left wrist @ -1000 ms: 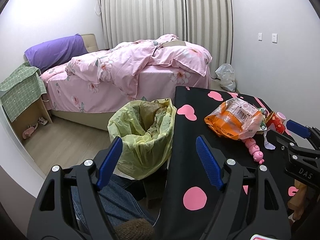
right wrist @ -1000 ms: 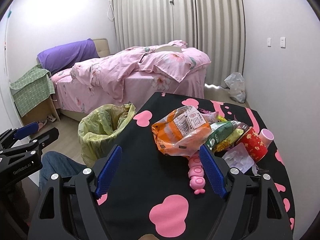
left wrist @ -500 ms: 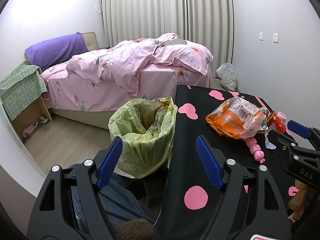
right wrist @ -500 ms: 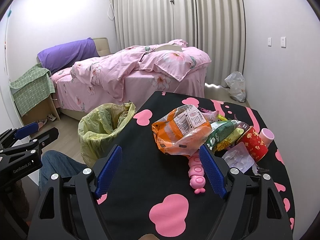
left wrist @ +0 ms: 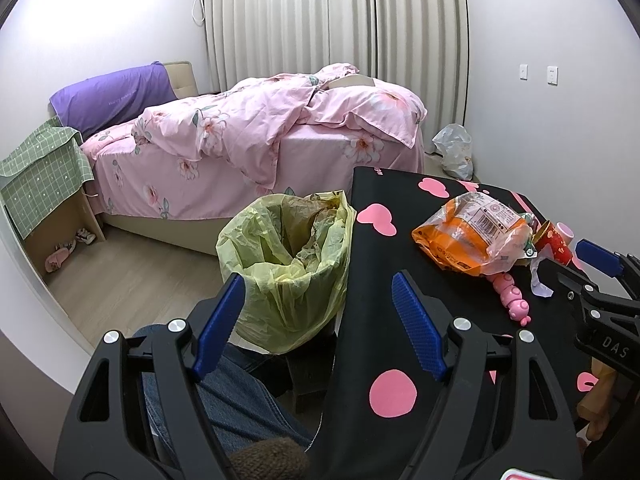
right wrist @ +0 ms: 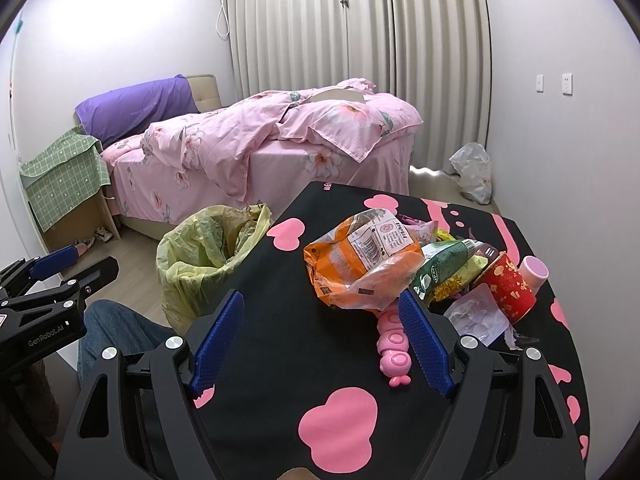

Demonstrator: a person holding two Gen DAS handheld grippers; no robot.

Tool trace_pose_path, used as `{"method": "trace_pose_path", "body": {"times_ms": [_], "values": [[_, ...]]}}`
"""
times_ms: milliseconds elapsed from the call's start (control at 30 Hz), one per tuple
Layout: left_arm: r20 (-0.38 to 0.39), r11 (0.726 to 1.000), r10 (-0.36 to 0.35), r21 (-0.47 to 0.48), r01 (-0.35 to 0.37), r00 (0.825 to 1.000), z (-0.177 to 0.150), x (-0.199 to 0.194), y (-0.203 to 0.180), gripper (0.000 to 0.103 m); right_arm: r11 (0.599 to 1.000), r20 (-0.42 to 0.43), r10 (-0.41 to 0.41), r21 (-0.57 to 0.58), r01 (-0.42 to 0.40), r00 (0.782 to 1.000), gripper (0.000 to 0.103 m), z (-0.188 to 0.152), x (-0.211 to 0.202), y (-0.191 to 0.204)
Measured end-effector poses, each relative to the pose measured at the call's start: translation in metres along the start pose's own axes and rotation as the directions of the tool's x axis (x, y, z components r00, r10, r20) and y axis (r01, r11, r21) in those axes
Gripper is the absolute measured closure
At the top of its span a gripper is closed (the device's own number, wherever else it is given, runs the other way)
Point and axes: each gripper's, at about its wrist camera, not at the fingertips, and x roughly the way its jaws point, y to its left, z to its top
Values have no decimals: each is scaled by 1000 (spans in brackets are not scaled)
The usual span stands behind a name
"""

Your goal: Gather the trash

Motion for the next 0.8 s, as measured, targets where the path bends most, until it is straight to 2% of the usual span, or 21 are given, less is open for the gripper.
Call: {"method": "trace_pose_path", "body": {"times_ms": [533, 800], "values": [[-1, 1000, 0, -2, 0, 1000, 1, 3, -1, 31, 1000, -3, 0, -2, 0, 1000, 27, -3, 1, 1], [-27, 1000, -17, -14, 17, 999, 0, 10, 0, 31, 1000, -6, -14, -2, 14, 1000, 27, -5, 1, -1]]}}
